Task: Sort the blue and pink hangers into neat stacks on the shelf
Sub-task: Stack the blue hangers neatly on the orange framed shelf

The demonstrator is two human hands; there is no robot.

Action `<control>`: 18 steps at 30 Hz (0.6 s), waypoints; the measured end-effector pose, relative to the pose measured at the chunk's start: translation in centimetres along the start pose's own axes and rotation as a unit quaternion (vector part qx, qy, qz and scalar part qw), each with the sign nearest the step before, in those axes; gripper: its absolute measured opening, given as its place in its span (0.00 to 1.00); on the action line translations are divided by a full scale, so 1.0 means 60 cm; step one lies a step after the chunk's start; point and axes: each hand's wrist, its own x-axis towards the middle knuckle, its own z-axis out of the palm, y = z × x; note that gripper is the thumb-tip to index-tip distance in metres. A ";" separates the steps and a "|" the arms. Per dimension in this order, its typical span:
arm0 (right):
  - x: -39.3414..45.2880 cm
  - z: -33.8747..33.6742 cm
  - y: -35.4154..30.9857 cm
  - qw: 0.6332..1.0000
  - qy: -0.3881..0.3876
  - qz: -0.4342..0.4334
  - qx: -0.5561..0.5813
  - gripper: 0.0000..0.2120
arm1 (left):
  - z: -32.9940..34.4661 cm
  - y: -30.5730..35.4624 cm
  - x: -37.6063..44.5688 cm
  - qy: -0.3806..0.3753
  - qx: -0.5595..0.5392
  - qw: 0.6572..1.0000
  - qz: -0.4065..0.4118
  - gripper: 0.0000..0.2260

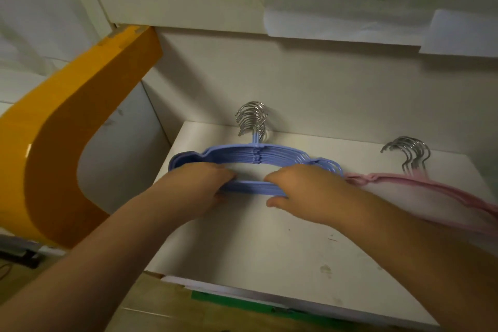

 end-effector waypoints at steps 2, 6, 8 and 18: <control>0.016 0.001 -0.001 1.000 0.008 0.022 0.015 0.11 | -0.002 -0.006 0.013 0.012 0.004 1.000 -0.022 0.03; 0.027 -0.001 0.003 0.997 0.008 0.060 0.055 0.11 | -0.016 -0.017 0.023 0.030 0.019 0.999 -0.005 0.04; 0.029 0.001 0.002 0.997 0.018 0.063 0.039 0.12 | -0.019 -0.023 0.028 0.025 0.005 1.000 0.008 0.07; 0.035 -0.002 0.002 0.996 0.033 0.070 0.049 0.10 | -0.009 -0.038 0.043 0.039 -0.013 0.999 0.028 0.06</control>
